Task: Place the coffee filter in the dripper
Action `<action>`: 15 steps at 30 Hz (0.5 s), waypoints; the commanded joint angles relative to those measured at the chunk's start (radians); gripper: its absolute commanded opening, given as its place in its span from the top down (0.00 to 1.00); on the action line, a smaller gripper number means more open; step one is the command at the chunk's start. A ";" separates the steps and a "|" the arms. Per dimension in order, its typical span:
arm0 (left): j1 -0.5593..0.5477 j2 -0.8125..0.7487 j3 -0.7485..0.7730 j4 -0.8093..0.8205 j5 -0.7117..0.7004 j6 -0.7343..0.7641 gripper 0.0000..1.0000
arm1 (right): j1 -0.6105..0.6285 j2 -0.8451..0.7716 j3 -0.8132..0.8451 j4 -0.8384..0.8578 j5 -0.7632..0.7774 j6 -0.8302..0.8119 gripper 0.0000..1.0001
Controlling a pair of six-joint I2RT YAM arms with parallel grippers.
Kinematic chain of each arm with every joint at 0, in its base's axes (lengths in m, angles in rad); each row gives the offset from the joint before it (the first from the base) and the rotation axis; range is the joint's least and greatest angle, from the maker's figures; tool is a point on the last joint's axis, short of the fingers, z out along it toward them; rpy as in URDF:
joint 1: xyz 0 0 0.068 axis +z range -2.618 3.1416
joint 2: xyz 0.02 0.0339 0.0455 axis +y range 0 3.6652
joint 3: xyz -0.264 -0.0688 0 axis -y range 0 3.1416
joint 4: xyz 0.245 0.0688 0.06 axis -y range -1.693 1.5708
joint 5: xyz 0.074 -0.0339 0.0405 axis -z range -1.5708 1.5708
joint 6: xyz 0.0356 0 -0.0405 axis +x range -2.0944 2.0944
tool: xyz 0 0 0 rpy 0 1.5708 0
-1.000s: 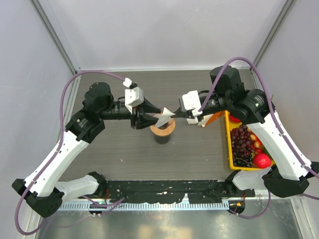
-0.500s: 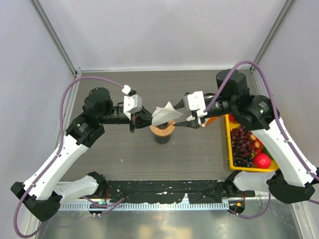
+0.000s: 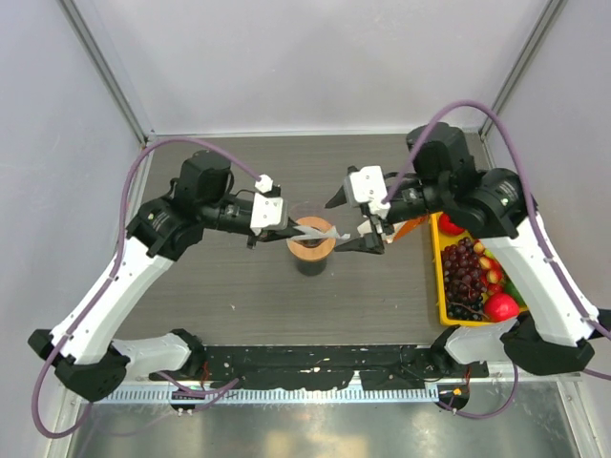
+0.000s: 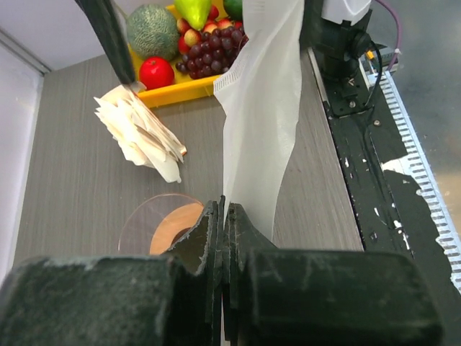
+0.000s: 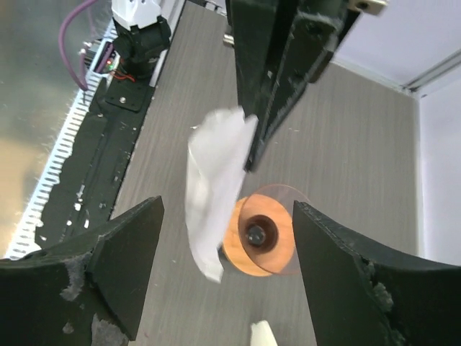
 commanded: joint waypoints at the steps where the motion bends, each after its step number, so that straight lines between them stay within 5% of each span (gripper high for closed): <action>1: -0.015 0.069 0.103 -0.116 -0.047 0.075 1.00 | 0.030 0.055 0.008 0.067 0.046 0.141 0.29; 7: -0.026 0.084 0.122 -0.145 -0.125 0.097 1.00 | 0.030 0.059 -0.004 0.039 0.092 0.068 0.70; 12: -0.021 0.107 0.156 -0.158 -0.168 0.042 1.00 | 0.030 0.039 -0.041 0.057 0.126 0.033 0.95; 15: -0.001 0.078 0.113 -0.054 -0.162 -0.111 0.71 | 0.030 0.009 -0.090 0.129 0.178 0.033 0.95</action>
